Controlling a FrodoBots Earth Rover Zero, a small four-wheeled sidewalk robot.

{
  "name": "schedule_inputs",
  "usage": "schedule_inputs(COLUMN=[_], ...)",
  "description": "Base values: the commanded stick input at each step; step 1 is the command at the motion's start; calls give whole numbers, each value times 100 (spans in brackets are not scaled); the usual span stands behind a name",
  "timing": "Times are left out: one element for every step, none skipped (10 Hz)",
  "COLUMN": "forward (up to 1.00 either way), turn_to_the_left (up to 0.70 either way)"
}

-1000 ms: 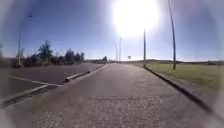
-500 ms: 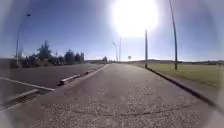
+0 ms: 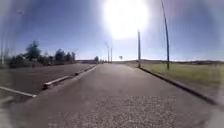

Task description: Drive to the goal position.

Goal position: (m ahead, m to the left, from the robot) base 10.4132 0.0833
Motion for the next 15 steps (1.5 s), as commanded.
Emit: schedule_inputs(forward=[100, 100, 100, 100, 100, 100, 100, 100, 100, 100, 100, 100, 100, 100, 100], turn_to_the_left=[0, 0, 0, 0, 0, 0, 0, 0, 0, 0, 0, 0, 0, 0, 0])
